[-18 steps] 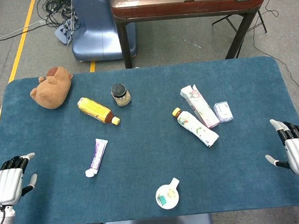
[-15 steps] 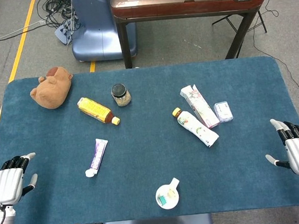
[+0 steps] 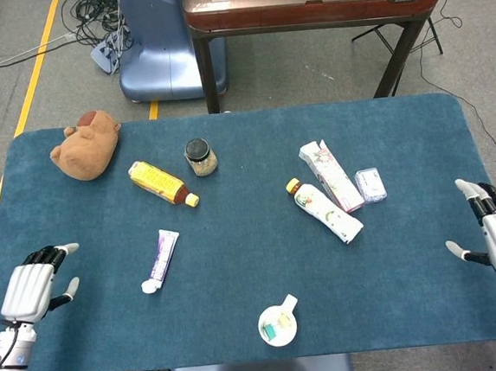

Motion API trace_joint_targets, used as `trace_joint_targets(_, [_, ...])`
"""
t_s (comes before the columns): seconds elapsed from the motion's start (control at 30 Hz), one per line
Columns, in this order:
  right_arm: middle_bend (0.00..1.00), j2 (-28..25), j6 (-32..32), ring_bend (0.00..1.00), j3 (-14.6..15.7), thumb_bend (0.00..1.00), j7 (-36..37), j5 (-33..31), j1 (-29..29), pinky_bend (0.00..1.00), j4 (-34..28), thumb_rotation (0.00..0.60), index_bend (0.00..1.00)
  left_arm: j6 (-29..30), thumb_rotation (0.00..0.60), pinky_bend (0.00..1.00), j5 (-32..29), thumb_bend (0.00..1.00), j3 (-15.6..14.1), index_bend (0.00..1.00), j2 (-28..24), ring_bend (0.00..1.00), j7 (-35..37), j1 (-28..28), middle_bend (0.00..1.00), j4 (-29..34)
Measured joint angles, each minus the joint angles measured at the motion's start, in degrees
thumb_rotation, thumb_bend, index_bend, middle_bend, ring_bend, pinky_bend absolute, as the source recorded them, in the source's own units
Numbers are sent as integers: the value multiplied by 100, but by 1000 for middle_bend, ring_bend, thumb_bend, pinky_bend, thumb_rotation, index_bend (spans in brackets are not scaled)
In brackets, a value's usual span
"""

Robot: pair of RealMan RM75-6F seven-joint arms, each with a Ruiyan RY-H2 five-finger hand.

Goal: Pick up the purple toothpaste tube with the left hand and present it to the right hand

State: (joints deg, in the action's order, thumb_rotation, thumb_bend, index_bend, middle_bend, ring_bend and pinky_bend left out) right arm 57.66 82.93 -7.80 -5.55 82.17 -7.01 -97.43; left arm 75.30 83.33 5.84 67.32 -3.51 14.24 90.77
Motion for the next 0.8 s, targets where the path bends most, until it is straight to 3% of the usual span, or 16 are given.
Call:
trace_joint_targets(0.23, [179,-350,-53,117,-164,39,-116,-83,-124,148,-319,600,38,-812,575,190,161,299,59,250,-103,204,907,583,291,-186])
trace_joint_targets(0.37, [179,-417,-42,117,-188,39,-259,-84,-156,148,-457,600,39,-1401,361,161,585,243,14,264,-153,176,1325,1153,291,-429])
trace_joint_targets(0.47, [179,-447,-37,114,-179,40,-330,-88,-163,148,-541,600,38,-1739,268,153,903,224,-38,271,-113,162,1634,1570,291,-661])
trace_joint_targets(0.67, [179,-482,8,112,-132,39,-357,-104,-121,148,-624,600,38,-2295,141,102,1363,201,-214,273,117,117,2157,2268,291,-1131])
trace_joint_targets(0.8, [179,-493,34,112,-100,40,-347,-130,-82,148,-632,600,38,-2525,123,84,1509,198,-356,273,297,101,2294,2578,290,-1360])
